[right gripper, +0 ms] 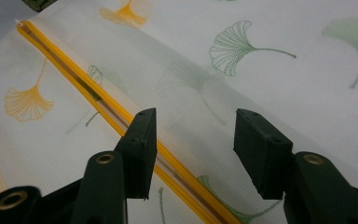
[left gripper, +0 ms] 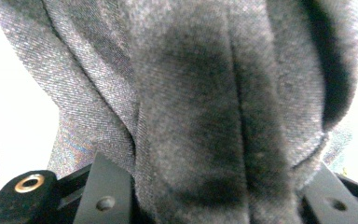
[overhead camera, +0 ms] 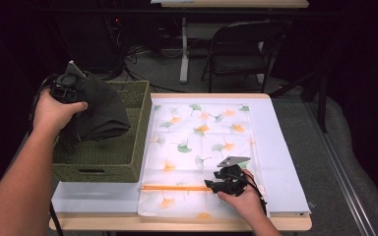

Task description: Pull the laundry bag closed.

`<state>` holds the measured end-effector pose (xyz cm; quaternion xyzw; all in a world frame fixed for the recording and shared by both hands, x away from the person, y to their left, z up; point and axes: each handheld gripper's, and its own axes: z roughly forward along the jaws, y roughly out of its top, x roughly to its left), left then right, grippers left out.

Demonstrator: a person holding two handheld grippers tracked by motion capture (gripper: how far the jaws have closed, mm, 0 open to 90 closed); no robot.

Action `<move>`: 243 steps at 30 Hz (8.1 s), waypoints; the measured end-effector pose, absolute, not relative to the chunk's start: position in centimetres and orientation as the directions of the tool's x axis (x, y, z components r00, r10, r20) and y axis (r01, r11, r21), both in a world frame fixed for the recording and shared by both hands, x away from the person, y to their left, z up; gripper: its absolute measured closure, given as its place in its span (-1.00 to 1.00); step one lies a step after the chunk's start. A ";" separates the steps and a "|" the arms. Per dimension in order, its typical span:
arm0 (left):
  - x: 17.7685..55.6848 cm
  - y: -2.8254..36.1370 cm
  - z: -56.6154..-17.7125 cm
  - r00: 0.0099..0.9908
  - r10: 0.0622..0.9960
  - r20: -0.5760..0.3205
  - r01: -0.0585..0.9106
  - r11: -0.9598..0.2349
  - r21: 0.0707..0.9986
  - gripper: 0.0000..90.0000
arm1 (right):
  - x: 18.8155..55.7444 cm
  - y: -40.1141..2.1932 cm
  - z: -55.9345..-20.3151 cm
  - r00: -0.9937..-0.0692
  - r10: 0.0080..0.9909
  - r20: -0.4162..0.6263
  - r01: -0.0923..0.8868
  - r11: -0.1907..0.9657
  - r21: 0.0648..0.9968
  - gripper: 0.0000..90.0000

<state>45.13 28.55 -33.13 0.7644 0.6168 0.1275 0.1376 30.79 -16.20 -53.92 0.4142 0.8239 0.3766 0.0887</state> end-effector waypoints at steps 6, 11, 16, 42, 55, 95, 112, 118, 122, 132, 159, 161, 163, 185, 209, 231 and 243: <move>44.7 28.1 -32.4 0.234 0.972 0.021 0.900 -0.225 0.373 0.28 | 30.8 -16.2 -53.9 -0.647 0.745 0.162 0.614 0.382 0.691 0.10; 44.3 27.6 -31.9 0.259 0.965 0.028 0.893 -0.251 0.374 0.28 | 30.8 -16.2 -53.9 -0.644 0.747 0.164 0.616 0.380 0.690 0.09; 43.9 27.1 -31.5 0.284 0.958 0.033 0.885 -0.276 0.374 0.28 | 30.8 -16.2 -53.9 -0.645 0.746 0.164 0.615 0.380 0.691 0.10; 41.7 23.9 -30.4 0.440 0.898 0.024 0.825 -0.414 0.384 0.28 | 30.8 -16.1 -54.1 -0.646 0.746 0.164 0.618 0.384 0.686 0.09; 41.2 20.8 -30.1 0.516 0.856 0.034 0.780 -0.486 0.395 0.28 | 30.7 -16.0 -54.1 -0.652 0.741 0.161 0.613 0.389 0.688 0.09; 38.7 11.6 -32.1 0.706 0.707 0.044 0.646 -0.668 0.370 0.28 | 30.6 -16.1 -53.5 -0.695 0.708 0.129 0.552 0.410 0.726 0.22; 37.1 10.6 -33.8 0.740 0.672 0.023 0.619 -0.693 0.370 0.28 | 31.1 -15.9 -53.6 -0.708 0.690 0.152 0.553 0.407 0.727 0.30; 36.5 10.5 -34.5 0.743 0.669 0.014 0.619 -0.695 0.367 0.28 | 31.2 -15.7 -53.8 -0.732 0.668 0.135 0.533 0.438 0.724 0.44; 36.1 10.4 -35.1 0.746 0.666 0.019 0.613 -0.697 0.371 0.28 | 31.3 -15.8 -53.9 -0.728 0.672 0.139 0.532 0.425 0.732 0.56; 35.2 10.0 -35.9 0.755 0.655 0.020 0.601 -0.705 0.376 0.28 | 31.7 -15.5 -54.5 -0.753 0.645 0.130 0.515 0.456 0.725 0.56; 34.2 10.3 -36.8 0.765 0.644 0.011 0.593 -0.711 0.377 0.28 | 31.5 -14.4 -55.3 -0.801 0.591 0.097 0.477 0.532 0.700 0.23; 34.2 10.3 -36.8 0.764 0.645 0.007 0.595 -0.709 0.378 0.28 | 31.4 -14.3 -55.4 -0.803 0.586 0.107 0.483 0.535 0.693 0.19; 34.2 10.4 -36.8 0.762 0.648 0.008 0.598 -0.708 0.377 0.28 | 31.3 -14.2 -55.6 -0.814 0.573 0.097 0.475 0.560 0.679 0.17; 34.3 10.4 -37.1 0.759 0.652 0.002 0.603 -0.703 0.379 0.28 | 31.5 -14.3 -55.6 -0.806 0.591 0.022 0.442 0.576 0.688 0.82; 33.6 11.1 -37.0 0.765 0.644 -0.003 0.591 -0.701 0.398 0.28 | 34.1 -15.2 -53.2 -0.777 0.612 0.151 0.521 0.490 0.698 0.98; 32.4 11.5 -37.3 0.765 0.643 -0.019 0.592 -0.693 0.411 0.28 | 40.7 -15.7 -51.4 -0.729 0.649 0.217 0.594 0.443 0.672 0.98; 31.9 11.5 -37.9 0.772 0.636 -0.022 0.587 -0.699 0.408 0.28 | 43.0 -15.2 -50.8 -0.709 0.658 0.255 0.620 0.407 0.671 0.99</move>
